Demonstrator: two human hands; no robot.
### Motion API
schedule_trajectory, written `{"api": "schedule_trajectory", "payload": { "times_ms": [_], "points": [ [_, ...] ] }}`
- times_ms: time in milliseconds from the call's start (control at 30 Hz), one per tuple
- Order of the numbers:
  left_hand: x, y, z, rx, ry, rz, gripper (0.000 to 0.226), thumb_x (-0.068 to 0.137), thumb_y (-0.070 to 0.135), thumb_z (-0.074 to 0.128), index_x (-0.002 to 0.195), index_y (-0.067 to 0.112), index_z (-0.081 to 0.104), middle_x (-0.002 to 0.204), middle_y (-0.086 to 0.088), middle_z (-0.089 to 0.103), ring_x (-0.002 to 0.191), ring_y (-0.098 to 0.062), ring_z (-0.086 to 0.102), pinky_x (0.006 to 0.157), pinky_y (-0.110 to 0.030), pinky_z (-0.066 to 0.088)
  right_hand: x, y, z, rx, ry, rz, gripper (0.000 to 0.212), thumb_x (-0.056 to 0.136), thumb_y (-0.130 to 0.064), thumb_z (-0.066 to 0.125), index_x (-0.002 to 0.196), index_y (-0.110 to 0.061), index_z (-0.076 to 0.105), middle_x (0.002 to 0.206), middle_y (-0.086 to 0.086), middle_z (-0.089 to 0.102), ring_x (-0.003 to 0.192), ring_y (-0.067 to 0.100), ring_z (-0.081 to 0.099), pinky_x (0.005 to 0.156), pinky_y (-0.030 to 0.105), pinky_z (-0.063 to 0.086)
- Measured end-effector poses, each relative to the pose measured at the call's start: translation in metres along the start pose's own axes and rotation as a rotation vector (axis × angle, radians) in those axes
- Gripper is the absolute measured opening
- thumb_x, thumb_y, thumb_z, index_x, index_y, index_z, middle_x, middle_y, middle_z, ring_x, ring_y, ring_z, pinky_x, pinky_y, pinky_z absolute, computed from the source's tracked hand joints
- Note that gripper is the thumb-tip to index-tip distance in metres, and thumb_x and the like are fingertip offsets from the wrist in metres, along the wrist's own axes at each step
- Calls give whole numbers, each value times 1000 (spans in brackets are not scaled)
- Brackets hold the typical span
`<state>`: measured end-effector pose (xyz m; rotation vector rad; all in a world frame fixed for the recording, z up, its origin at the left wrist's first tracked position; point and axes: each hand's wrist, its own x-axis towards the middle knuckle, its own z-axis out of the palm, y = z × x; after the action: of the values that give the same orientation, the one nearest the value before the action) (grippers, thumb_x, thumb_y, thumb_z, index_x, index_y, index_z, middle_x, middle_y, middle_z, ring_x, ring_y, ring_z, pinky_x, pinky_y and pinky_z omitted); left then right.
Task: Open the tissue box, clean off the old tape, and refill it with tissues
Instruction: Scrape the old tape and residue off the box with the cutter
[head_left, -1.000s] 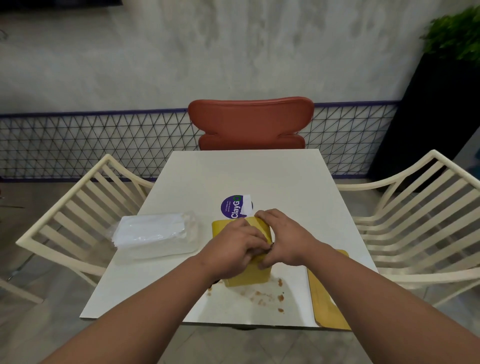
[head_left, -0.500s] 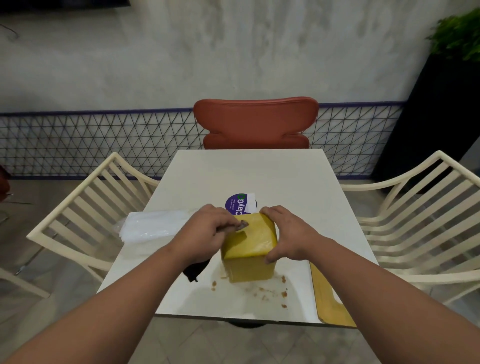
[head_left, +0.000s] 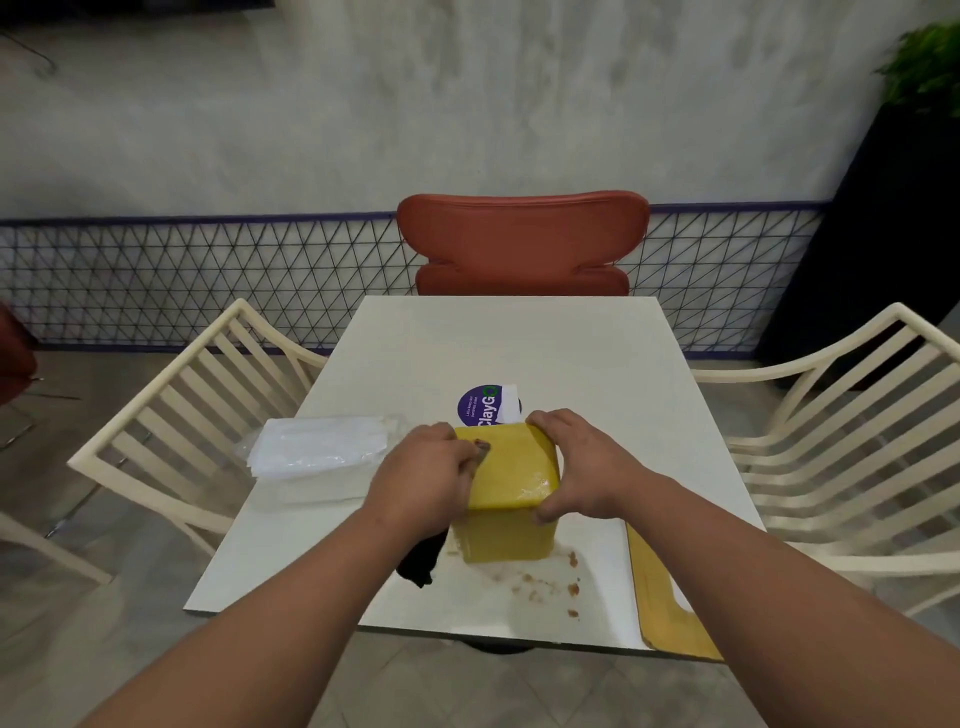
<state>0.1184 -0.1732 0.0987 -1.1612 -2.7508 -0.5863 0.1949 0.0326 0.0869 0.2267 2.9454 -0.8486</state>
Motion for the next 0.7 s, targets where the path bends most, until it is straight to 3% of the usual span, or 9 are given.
{"api": "schedule_trajectory", "payload": {
  "times_ms": [100,200,333,533,700],
  "points": [
    [14,16,-9,-103,71,-155,26,96,30,49,108,22,70,93,-2,57,96,-23,55,78,-30,43,-1,0,1,4,2,4,121,49,-40,92,149,-29,25,142,-12,31,123,15,43,94,34,47],
    [23,51,5,-221,88,-193,27,96,25,48,112,18,68,107,-5,58,99,-22,56,83,-30,42,-1,-2,2,20,12,-1,114,48,-37,91,145,-28,31,134,-13,36,118,12,46,93,35,48],
    [23,74,29,-148,53,-182,28,95,22,42,110,17,65,102,-2,52,89,-20,53,67,-30,41,-2,-2,2,51,25,-34,96,49,-26,90,132,-27,42,122,-12,42,109,14,52,89,36,50],
    [14,49,23,-12,106,-292,20,92,23,44,98,19,63,94,0,48,86,-22,52,62,-32,42,-2,-1,3,24,22,-18,116,48,-36,91,146,-28,29,131,-15,35,116,11,46,91,32,49],
    [7,20,17,8,167,-321,17,92,20,47,92,16,63,87,1,41,80,-23,50,60,-31,38,-4,0,2,7,15,-7,120,50,-38,92,148,-29,25,140,-12,31,120,14,43,91,30,45]
  ]
}}
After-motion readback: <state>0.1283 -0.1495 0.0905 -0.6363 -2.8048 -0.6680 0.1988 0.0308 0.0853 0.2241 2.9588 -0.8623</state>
